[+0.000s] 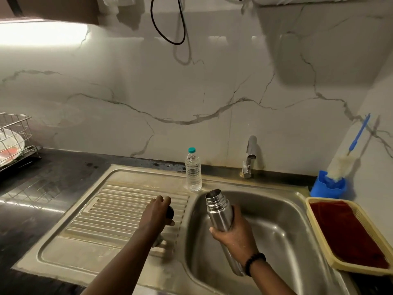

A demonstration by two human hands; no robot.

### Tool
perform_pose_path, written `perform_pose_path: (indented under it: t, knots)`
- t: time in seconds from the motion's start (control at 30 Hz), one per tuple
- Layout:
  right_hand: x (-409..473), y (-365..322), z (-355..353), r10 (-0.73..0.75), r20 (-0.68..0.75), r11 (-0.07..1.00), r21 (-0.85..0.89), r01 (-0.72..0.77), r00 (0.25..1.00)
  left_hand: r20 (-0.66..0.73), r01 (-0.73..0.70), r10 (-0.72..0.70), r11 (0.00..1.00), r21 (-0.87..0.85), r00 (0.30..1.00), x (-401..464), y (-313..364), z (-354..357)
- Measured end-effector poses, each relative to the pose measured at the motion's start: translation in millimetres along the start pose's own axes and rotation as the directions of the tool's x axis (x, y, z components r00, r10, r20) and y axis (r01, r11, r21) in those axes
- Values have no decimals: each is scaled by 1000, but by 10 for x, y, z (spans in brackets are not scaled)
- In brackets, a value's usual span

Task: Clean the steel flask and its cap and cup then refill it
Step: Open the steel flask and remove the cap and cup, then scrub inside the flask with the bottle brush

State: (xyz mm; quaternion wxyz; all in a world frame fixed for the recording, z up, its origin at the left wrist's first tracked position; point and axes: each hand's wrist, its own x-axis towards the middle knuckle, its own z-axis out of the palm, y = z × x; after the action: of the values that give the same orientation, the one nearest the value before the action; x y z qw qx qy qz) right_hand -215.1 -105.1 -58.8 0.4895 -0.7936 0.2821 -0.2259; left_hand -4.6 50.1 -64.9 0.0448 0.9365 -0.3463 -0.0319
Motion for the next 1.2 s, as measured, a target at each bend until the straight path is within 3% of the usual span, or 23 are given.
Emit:
perform_pose_path:
  t: [0.2,0.47,0.57,0.67,0.77,0.8,0.83,0.87,0.93,1.0,1.2]
  knots:
    - [11,-9,-58,12,-10,999,-36,-12,1000,84,-95,77,967,237,993,77,-37,122]
    - [21,16,-118,30,0,999,-42,-30,1000,8,-156,160,947,281,987,74,90,112]
    - [23,26,-139,31,16,998,-47,-31,999,48,-198,193,922,333,980,53,142,89]
    - [10,19,-169,32,32,999,-38,-30,999,43,-185,180,949,256,983,-3,195,81]
    - [2,11,-207,27,34,999,-37,-26,999,-213,-157,137,985,-77,967,-55,341,73]
    - [4,4,-219,23,35,999,-38,-21,999,-295,-177,93,946,-272,951,-100,441,17]
    - [11,-6,-232,22,39,999,-40,-21,999,-316,-204,43,843,-498,948,-157,572,-66]
    - [16,-19,-243,24,47,999,-40,-22,999,-240,-197,37,696,-690,970,-225,717,-160]
    - [32,-59,-267,31,74,999,-40,-28,997,-8,-102,228,401,-911,974,-344,1022,-318]
    - [42,-108,-301,25,98,999,-23,-23,995,58,-35,313,282,-959,948,-415,1266,-334]
    - [36,-160,-574,47,233,998,33,-57,971,-26,-29,32,117,-993,999,-497,1725,-325]
